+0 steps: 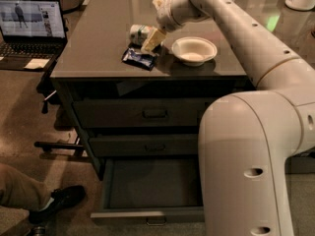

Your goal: Pick 7up can from bottom drawer and place on counter

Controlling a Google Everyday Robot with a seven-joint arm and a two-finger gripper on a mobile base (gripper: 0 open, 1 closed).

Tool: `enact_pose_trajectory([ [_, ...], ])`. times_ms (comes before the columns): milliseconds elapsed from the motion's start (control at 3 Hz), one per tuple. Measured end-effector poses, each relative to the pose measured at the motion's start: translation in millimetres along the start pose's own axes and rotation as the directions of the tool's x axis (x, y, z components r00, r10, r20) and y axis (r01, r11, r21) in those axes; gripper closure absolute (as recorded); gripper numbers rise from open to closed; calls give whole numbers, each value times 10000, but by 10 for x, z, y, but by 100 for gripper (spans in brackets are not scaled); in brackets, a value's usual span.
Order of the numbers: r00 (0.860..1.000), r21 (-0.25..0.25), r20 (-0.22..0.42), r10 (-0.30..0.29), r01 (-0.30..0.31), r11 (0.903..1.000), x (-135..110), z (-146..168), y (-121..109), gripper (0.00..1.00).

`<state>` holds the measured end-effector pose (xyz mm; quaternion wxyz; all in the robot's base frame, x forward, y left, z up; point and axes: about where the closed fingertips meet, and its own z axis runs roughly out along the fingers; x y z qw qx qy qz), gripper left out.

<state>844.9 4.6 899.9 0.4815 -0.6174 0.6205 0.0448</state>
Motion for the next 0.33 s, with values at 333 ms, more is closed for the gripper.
enact_pose_trajectory([
  [333,10000,-1,0,0,0,10000,0,0,0,0],
])
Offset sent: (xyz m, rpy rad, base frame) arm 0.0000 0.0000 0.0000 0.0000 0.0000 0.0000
